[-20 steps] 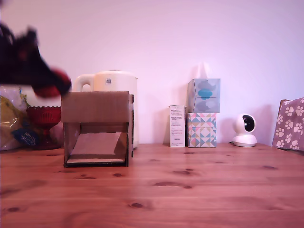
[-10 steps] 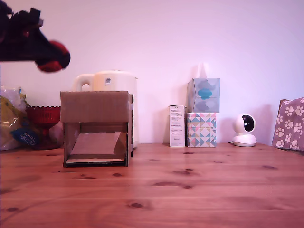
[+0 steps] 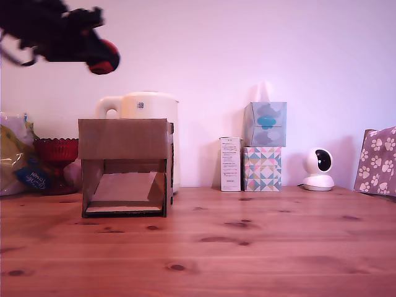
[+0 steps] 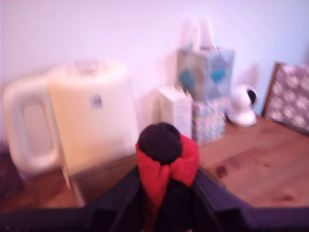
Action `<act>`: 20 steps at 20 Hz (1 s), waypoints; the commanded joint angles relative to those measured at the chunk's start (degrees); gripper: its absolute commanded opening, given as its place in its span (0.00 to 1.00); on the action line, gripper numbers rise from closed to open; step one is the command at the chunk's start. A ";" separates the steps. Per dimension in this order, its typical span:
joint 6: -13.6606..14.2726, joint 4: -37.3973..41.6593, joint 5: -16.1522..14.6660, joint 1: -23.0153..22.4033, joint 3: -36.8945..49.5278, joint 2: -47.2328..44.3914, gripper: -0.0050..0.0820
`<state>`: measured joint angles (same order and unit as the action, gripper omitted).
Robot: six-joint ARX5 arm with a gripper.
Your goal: Drop the footbag into the cardboard dice tower
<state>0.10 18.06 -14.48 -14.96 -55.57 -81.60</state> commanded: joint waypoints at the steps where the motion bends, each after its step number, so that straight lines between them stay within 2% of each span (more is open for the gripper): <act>1: -0.33 -5.44 -0.04 -0.22 -4.48 -4.83 0.26; 4: -0.31 -13.44 -0.02 -0.15 -14.34 -12.33 0.26; 7: -0.33 -19.80 -0.02 -0.15 -20.65 -16.81 0.26; 9: -0.28 -23.08 -0.02 -0.15 -22.53 -18.12 0.27; 13: -0.09 -23.17 0.02 -0.13 -22.67 -18.14 0.27; 14: -0.09 -23.21 0.00 -0.04 -22.67 -18.16 0.31; 15: -0.04 -23.12 0.00 -0.04 -22.67 -18.14 0.44; 17: 0.00 -22.58 0.28 -0.04 -23.10 -18.14 0.83; 18: 0.11 -23.19 0.66 -0.04 -23.89 -18.14 0.96; 20: 1.33 -24.65 0.63 -0.13 -25.53 -17.46 0.96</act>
<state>0.67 -6.74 -13.80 -14.96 -79.83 -99.81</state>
